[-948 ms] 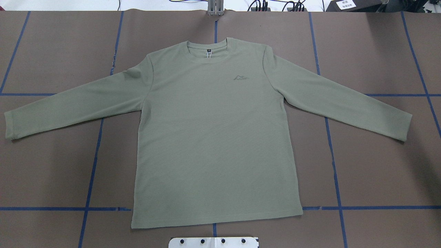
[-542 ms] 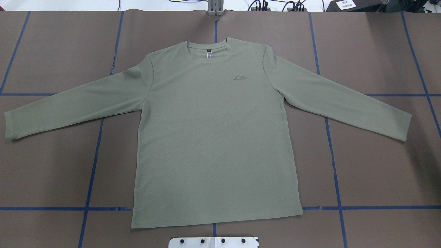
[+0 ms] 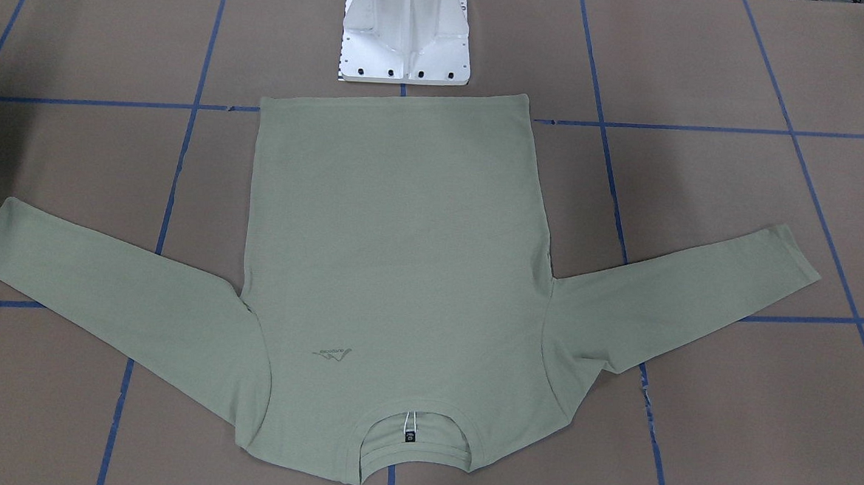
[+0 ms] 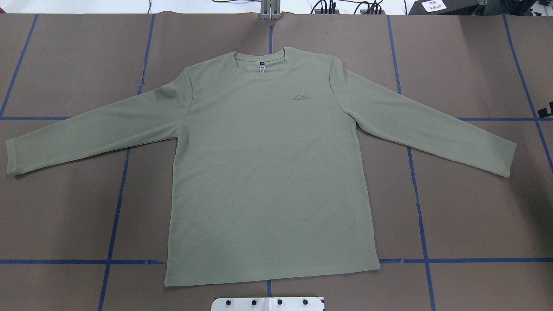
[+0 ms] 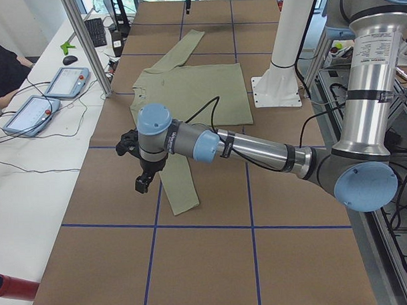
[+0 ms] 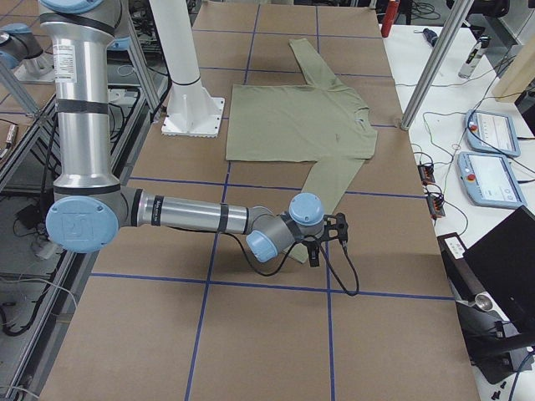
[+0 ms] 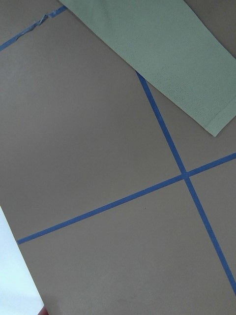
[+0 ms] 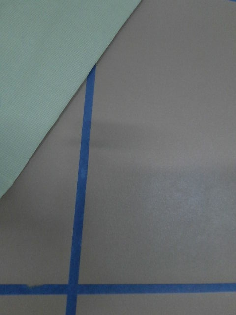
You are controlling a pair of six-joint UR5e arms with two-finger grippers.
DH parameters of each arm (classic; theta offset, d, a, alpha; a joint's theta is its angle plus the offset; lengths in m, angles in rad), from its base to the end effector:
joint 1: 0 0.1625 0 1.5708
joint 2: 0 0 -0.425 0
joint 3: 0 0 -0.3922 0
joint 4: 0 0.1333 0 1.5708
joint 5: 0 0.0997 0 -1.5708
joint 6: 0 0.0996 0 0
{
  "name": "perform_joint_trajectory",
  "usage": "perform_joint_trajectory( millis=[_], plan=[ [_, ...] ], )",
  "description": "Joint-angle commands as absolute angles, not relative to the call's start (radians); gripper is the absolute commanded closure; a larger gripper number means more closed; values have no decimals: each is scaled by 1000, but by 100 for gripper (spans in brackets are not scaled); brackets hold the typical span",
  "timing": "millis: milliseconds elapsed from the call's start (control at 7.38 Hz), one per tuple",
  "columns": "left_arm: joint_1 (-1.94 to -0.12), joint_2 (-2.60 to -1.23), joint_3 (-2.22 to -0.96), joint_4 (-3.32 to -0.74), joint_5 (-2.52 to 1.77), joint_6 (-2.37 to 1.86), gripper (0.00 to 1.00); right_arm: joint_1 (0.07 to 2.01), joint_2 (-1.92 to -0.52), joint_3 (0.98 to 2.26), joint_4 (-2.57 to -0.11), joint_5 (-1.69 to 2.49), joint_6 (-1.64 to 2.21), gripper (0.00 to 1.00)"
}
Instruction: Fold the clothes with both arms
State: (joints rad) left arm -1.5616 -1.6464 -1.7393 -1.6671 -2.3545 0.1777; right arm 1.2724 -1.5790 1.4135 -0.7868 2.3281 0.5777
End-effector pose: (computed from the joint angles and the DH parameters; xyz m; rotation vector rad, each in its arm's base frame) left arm -0.0581 -0.5308 0.5247 0.3882 0.7487 0.3091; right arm -0.0869 -0.5032 0.6533 0.2215 -0.9106 0.0245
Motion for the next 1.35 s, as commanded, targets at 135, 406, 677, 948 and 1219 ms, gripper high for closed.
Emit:
perform_joint_trajectory(
  millis=[135,406,677,948,1219],
  plan=[
    [-1562,-1643,-1741,-1667,-2355,178,0,1189,-1580,1356,-706,2252,641,10],
    [-1562,-1641,-1741,-1667,-2355,178,0,1172,-1582,1336,-701,2252,640,10],
    [-1562,-1641,-1741,-1667,-2355,179,0,1154,-1583,1324,-699,2252,635,11],
    [-1562,-1641,-1740,-1667,-2355,179,0,1143,-1583,1319,-701,2249,635,14],
    [-1562,-1641,-1736,-1667,-2355,183,0,1138,-1583,1319,-701,2249,635,22]
  ],
)
